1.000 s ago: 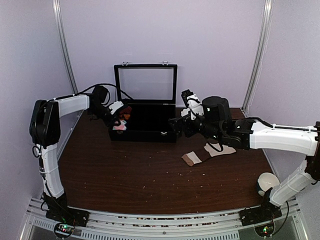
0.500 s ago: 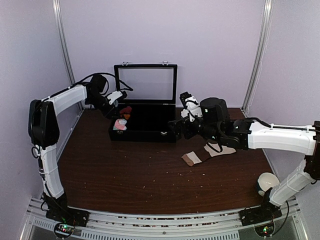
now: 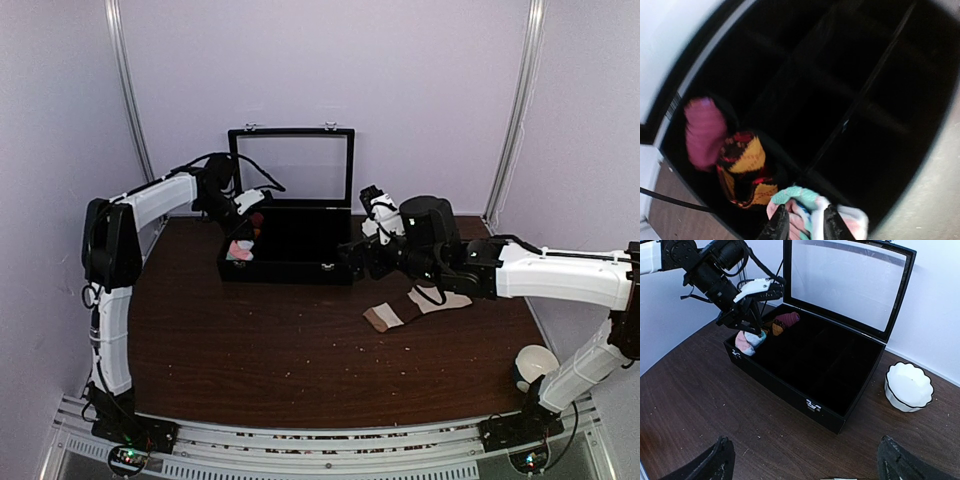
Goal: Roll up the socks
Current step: Move the sock to the center of the board.
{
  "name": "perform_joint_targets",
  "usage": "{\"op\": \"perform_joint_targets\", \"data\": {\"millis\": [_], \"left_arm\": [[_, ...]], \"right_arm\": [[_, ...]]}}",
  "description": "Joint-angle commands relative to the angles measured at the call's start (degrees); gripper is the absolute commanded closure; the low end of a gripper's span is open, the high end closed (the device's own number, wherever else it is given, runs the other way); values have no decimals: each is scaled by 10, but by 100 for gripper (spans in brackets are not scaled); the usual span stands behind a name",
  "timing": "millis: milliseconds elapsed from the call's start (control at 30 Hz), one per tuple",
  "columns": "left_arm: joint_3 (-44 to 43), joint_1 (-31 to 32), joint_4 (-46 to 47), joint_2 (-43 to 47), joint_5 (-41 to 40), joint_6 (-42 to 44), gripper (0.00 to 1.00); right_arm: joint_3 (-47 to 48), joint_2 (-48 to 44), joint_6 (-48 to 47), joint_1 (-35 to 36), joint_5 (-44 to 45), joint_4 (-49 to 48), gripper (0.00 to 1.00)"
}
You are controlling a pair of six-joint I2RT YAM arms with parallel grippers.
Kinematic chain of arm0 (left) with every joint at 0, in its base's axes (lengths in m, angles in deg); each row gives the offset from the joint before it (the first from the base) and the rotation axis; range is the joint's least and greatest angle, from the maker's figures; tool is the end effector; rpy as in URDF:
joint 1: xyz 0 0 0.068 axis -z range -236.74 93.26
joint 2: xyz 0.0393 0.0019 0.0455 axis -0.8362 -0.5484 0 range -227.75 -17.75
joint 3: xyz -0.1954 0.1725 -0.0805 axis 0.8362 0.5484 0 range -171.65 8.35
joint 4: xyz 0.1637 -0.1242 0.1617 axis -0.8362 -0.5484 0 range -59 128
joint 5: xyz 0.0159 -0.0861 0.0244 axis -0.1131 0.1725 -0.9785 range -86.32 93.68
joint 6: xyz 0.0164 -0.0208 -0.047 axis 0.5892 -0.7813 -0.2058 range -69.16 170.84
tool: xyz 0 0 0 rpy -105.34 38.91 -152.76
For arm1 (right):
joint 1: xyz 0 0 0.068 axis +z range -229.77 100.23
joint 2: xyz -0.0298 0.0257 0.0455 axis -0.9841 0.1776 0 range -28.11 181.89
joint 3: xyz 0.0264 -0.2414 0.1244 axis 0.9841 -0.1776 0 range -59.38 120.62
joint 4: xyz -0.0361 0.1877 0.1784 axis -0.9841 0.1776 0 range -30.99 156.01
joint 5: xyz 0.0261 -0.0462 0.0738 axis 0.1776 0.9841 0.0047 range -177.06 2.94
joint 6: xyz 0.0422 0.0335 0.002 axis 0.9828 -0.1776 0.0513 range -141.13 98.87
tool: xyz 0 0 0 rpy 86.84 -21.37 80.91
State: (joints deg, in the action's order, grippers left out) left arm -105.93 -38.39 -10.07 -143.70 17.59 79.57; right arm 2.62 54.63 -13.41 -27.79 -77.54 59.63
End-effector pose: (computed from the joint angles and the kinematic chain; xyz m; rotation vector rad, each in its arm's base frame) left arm 0.4545 -0.1598 0.2427 1.1102 2.3353 -0.2507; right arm 0.2132 0.2631 0.3049 -0.6392 1.8692 0.5276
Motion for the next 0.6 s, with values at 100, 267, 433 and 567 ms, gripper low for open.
{"op": "perform_joint_targets", "data": {"millis": [100,267,433,567], "left_arm": [[46,-7,13,-1,-118,2,75],[84,-10,25,20,-163,10,76],[93,-11,26,54,-142,10,71],[68,-4,2,90,-115,-11,50]], "right_arm": [[2,-19,6,-10,36,9,0],[9,-18,64,-22,137,39,0],[40,2,101,-48,199,132,0],[44,20,113,-63,249,206,0]]}}
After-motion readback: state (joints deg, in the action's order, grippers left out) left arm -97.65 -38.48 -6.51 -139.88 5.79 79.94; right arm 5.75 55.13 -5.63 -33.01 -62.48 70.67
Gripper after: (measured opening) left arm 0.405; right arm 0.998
